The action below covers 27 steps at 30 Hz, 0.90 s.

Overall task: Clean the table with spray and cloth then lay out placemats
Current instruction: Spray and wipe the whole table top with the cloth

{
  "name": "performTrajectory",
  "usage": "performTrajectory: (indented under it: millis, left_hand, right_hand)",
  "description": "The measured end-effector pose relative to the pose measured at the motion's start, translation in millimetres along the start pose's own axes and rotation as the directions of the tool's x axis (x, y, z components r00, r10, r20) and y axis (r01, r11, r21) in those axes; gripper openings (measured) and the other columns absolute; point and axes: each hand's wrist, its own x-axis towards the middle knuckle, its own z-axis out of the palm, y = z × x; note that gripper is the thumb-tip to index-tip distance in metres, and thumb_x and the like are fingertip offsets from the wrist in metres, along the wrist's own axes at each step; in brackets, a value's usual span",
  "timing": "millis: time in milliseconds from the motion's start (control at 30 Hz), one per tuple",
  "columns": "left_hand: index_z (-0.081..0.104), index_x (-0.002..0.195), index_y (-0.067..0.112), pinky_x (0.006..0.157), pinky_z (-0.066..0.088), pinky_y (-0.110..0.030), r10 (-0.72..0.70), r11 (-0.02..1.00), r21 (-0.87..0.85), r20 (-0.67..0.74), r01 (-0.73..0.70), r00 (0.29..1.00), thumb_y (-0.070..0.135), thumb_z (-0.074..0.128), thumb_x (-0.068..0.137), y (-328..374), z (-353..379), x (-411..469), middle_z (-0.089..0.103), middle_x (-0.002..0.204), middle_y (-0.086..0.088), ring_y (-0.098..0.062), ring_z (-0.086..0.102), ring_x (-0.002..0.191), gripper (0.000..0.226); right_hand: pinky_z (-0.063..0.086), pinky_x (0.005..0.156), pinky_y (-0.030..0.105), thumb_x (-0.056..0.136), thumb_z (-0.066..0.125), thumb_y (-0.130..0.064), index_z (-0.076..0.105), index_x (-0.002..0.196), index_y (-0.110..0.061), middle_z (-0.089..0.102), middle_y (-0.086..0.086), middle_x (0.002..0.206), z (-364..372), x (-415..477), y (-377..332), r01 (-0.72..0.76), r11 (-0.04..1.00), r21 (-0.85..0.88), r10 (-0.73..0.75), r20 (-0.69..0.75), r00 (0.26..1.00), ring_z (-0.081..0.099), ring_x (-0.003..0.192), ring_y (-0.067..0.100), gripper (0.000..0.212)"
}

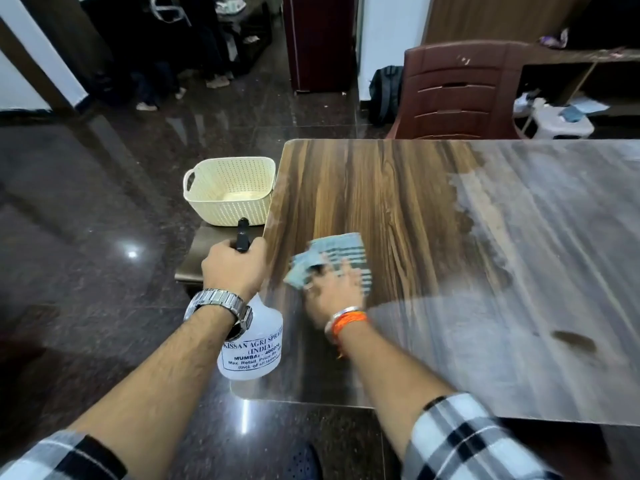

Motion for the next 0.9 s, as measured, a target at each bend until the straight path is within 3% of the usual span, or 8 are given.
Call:
performTrajectory:
  millis: [100,233,333,400,533,633,767,900]
  left_hand:
    - [0.067,0.07,0.006,0.079,0.056,-0.041,0.015,1.0,0.017,-0.022,-0.015,1.0,0.037,0.054,0.073,-6.5,-11.0,-21.4,0.071,0.072,-0.01,-0.036,0.066,0.077,0.034]
    - [0.05,0.058,0.013,0.067,0.045,-0.037,0.012,0.999,0.048,-0.017,-0.011,1.0,0.027,0.058,0.084,-14.1,-13.8,-48.8,0.058,0.061,-0.007,-0.034,0.054,0.068,0.031]
    - [0.053,0.057,0.014,0.07,0.053,-0.038,-0.007,0.999,0.035,0.03,0.006,1.0,0.031,0.059,0.082,-18.3,-6.2,-63.0,0.064,0.061,-0.006,-0.033,0.065,0.068,0.031]
    - [0.059,0.059,0.012,0.072,0.058,-0.039,-0.019,1.0,0.017,0.072,0.018,0.997,0.037,0.059,0.078,-18.7,-2.9,-70.3,0.067,0.063,-0.006,-0.035,0.069,0.069,0.031]
    - [0.063,0.064,0.011,0.073,0.061,-0.04,-0.022,0.999,-0.033,0.126,0.027,0.992,0.04,0.057,0.075,-22.3,-6.7,-76.6,0.068,0.062,-0.005,-0.033,0.073,0.065,0.032]
    - [0.054,0.058,0.016,0.063,0.055,-0.031,0.007,1.0,-0.03,0.115,-0.003,0.993,0.039,0.06,0.082,-31.8,-16.9,-76.9,0.06,0.053,0.0,-0.03,0.07,0.059,0.033]
    - [0.048,0.056,0.016,0.052,0.041,-0.028,0.039,0.998,0.04,0.138,-0.045,0.99,0.037,0.062,0.086,-47.1,-34.4,-77.5,0.057,0.053,-0.001,-0.022,0.06,0.055,0.039]
    - [0.055,0.055,0.011,0.064,0.057,-0.036,0.036,0.994,0.084,0.282,-0.062,0.959,0.036,0.057,0.074,-66.6,-43.3,-89.8,0.067,0.059,-0.011,-0.035,0.07,0.062,0.032]
  right_hand:
    - [-0.01,0.113,0.05,0.09,0.047,-0.04,0.028,0.147,-0.034,0.002,-0.012,0.159,25.1,-39.2,-63.8,0.362,0.929,-0.082,-0.346,0.159,0.925,-0.001,0.145,0.032,0.06]
    - [-0.003,0.117,0.05,0.091,0.039,-0.045,0.026,0.145,-0.041,0.007,-0.015,0.159,25.6,-70.1,-40.5,0.371,0.928,0.006,-0.369,0.126,0.921,0.002,0.145,0.027,0.056]
    - [0.002,0.115,0.052,0.095,0.031,-0.046,0.022,0.145,-0.046,0.009,-0.012,0.159,5.2,-77.1,29.6,0.088,0.996,0.034,-0.088,0.005,0.996,0.006,0.145,0.03,0.051]
    - [0.004,0.115,0.053,0.095,0.031,-0.045,0.019,0.147,-0.045,0.007,-0.01,0.159,-8.5,-83.3,94.9,-0.161,0.986,0.05,0.163,-0.038,0.986,0.007,0.145,0.033,0.053]
    - [0.003,0.116,0.052,0.096,0.027,-0.048,0.014,0.147,-0.046,0.006,-0.009,0.16,-30.8,-121.9,202.4,-0.607,0.785,0.122,0.617,-0.072,0.783,0.008,0.144,0.034,0.053]
    - [0.0,0.117,0.05,0.095,0.025,-0.047,0.015,0.148,-0.043,0.003,-0.009,0.16,-32.4,-136.6,202.2,-0.712,0.677,0.186,0.729,-0.037,0.683,0.006,0.145,0.035,0.053]
    - [0.006,0.115,0.053,0.094,0.027,-0.043,0.019,0.149,-0.038,0.009,-0.004,0.16,-5.2,-132.5,106.7,-0.506,0.855,0.109,0.517,-0.13,0.846,0.012,0.143,0.037,0.055]
    - [0.003,0.116,0.05,0.095,0.03,-0.046,0.02,0.147,-0.043,0.012,-0.009,0.159,27.5,-134.1,-5.2,-0.261,0.963,0.065,0.266,-0.088,0.96,0.008,0.145,0.031,0.053]
